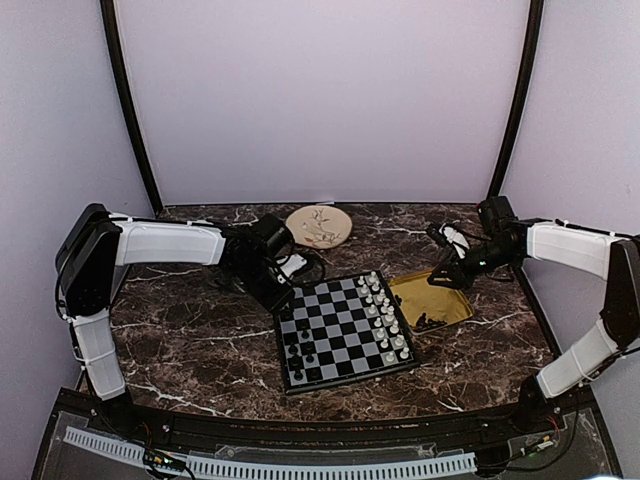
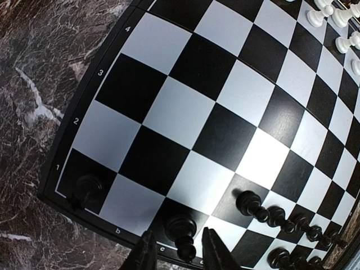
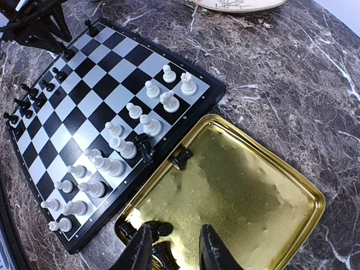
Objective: Set up the chess pieces on the board
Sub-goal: Place the bishop on f8, then adjust the storage box at the center of the board.
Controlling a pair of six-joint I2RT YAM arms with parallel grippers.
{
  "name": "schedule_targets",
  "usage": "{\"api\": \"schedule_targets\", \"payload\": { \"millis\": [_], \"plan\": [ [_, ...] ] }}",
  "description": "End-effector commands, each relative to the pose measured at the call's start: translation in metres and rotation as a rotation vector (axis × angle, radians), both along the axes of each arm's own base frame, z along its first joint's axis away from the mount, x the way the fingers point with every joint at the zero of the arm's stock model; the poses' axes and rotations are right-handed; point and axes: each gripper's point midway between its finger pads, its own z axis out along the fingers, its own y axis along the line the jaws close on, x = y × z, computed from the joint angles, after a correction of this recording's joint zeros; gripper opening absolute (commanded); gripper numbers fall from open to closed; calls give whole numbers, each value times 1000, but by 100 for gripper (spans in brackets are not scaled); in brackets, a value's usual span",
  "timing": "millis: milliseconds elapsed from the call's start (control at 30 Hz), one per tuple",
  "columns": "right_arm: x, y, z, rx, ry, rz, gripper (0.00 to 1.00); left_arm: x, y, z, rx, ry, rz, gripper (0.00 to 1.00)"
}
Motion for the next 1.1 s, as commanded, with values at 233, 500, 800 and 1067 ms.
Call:
{"api": "schedule_targets", "payload": {
  "millis": [233,500,800,1067],
  "plan": [
    [16,15,-14,-89,81,-21,28,4,4,51,-47,-94,17,35],
    [30,41,-42,-179,162,12,27,6,9,68,-74,-144,58,36],
    [20,70,-66,-156,277,92,27,2,18,74,-78,-161,84,36],
    [10,81,-66,-129,312,130,28,2,19,74,-77,-167,86,36]
  ]
}}
